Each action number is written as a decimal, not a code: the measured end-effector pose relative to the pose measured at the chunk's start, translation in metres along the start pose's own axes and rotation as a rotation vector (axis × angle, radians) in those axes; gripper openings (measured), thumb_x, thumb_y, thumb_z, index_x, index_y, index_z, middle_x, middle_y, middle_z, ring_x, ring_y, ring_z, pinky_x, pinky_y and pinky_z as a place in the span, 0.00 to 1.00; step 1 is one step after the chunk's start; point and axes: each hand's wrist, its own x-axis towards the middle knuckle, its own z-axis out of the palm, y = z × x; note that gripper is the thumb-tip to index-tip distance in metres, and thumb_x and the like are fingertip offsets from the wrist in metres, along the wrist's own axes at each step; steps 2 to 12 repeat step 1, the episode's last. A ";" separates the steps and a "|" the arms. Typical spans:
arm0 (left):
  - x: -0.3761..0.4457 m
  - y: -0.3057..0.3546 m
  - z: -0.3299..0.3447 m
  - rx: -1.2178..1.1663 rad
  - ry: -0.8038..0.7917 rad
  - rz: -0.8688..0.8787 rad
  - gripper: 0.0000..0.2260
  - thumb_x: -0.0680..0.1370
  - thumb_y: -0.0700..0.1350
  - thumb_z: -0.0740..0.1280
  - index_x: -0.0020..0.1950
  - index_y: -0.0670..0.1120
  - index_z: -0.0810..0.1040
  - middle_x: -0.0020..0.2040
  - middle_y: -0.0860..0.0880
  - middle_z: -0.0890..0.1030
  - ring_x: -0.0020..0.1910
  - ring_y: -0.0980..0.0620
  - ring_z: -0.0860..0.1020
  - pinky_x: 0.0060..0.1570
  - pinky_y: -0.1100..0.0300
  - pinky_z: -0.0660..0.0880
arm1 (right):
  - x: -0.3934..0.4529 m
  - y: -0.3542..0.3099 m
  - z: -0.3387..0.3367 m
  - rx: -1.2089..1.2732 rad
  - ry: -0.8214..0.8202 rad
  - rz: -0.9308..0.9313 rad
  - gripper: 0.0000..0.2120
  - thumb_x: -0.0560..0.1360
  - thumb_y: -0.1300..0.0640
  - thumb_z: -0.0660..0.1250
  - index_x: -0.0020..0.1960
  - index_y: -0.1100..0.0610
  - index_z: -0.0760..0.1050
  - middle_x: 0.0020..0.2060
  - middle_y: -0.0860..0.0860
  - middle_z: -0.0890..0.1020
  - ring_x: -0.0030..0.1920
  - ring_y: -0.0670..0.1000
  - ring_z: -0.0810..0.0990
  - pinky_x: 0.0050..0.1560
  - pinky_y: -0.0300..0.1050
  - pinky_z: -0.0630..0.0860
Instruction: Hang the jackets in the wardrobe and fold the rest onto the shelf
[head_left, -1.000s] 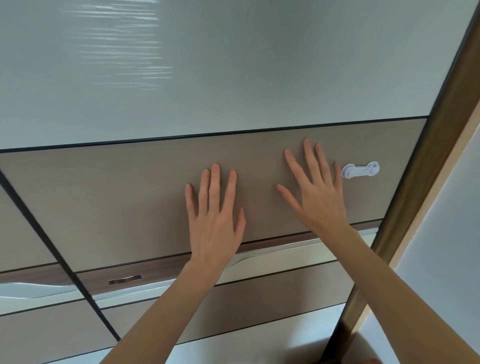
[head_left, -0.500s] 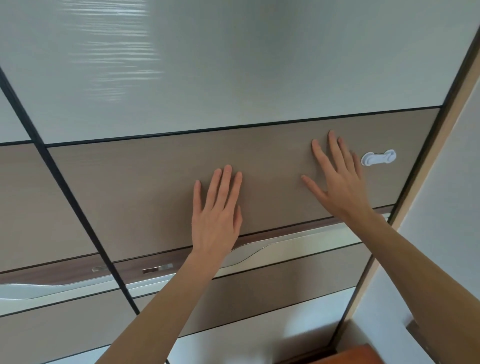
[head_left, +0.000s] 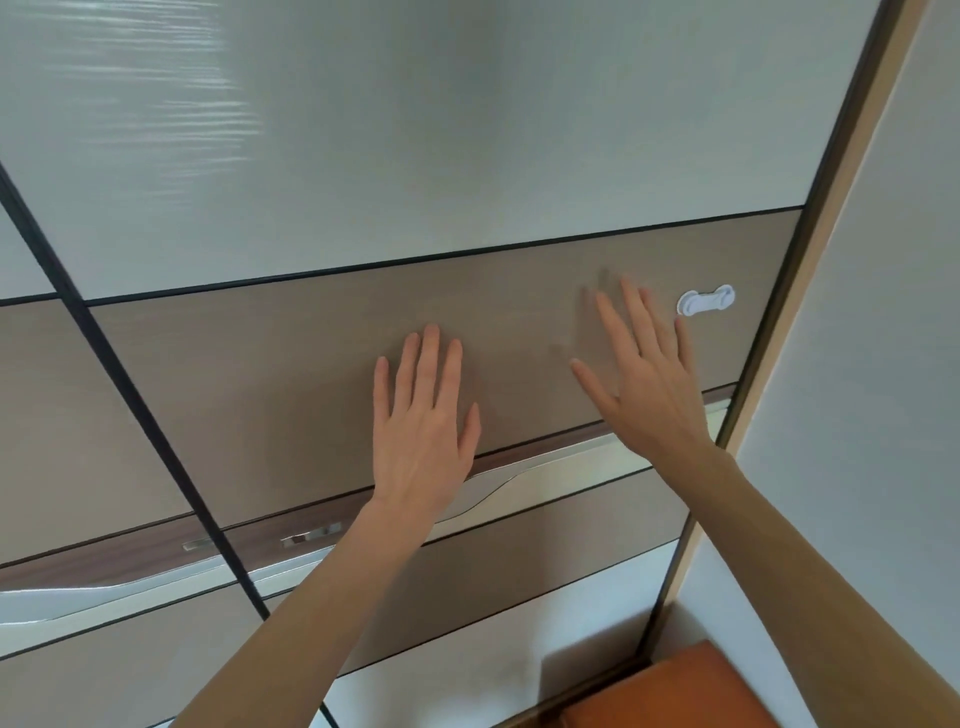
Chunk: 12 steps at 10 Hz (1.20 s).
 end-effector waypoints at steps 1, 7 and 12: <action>-0.007 -0.006 -0.023 -0.114 0.031 -0.061 0.28 0.84 0.52 0.62 0.82 0.42 0.64 0.83 0.41 0.61 0.83 0.41 0.58 0.80 0.38 0.55 | -0.030 -0.030 -0.024 0.014 0.037 0.071 0.34 0.85 0.35 0.54 0.84 0.51 0.53 0.84 0.51 0.55 0.84 0.53 0.51 0.82 0.57 0.49; -0.007 -0.006 -0.023 -0.114 0.031 -0.061 0.28 0.84 0.52 0.62 0.82 0.42 0.64 0.83 0.41 0.61 0.83 0.41 0.58 0.80 0.38 0.55 | -0.030 -0.030 -0.024 0.014 0.037 0.071 0.34 0.85 0.35 0.54 0.84 0.51 0.53 0.84 0.51 0.55 0.84 0.53 0.51 0.82 0.57 0.49; -0.007 -0.006 -0.023 -0.114 0.031 -0.061 0.28 0.84 0.52 0.62 0.82 0.42 0.64 0.83 0.41 0.61 0.83 0.41 0.58 0.80 0.38 0.55 | -0.030 -0.030 -0.024 0.014 0.037 0.071 0.34 0.85 0.35 0.54 0.84 0.51 0.53 0.84 0.51 0.55 0.84 0.53 0.51 0.82 0.57 0.49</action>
